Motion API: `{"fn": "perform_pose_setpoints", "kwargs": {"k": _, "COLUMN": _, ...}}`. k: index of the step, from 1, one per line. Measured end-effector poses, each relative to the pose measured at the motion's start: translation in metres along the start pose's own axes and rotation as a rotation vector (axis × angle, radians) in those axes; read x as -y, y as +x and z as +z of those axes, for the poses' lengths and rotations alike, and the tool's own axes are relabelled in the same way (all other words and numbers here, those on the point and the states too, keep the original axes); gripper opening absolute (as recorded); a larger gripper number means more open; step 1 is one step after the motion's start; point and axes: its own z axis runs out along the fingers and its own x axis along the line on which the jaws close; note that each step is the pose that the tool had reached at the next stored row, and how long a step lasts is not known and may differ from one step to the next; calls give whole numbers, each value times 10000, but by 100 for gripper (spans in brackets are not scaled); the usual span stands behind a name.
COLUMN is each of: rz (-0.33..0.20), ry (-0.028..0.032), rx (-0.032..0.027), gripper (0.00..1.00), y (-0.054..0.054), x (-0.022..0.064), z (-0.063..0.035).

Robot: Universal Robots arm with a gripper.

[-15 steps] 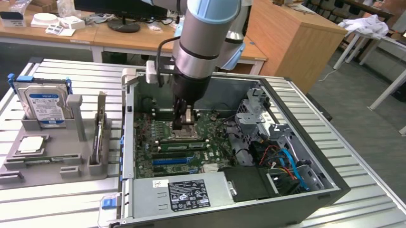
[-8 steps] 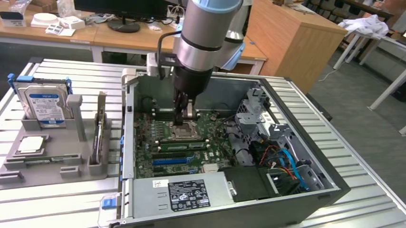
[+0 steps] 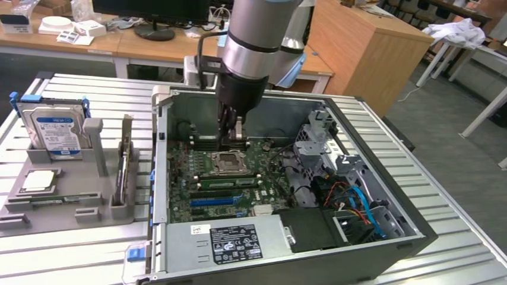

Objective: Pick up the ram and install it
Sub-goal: 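Press down the ram until it locks into place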

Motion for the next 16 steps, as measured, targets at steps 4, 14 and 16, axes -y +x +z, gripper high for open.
{"fn": "perform_pose_setpoints", "kwargs": {"k": 4, "rz": 0, "ry": 0, "rx": 0, "gripper": 11, "y": -6, "x": -3, "z": -80}}
{"fn": "perform_pose_setpoints", "kwargs": {"k": 14, "rz": 0, "ry": -1, "rx": -2, "gripper": 11, "y": -17, "x": -10, "z": -251}}
{"fn": "perform_pose_setpoints", "kwargs": {"k": 16, "rz": 0, "ry": 0, "rx": -2, "gripper": 11, "y": -18, "x": -11, "z": -264}}
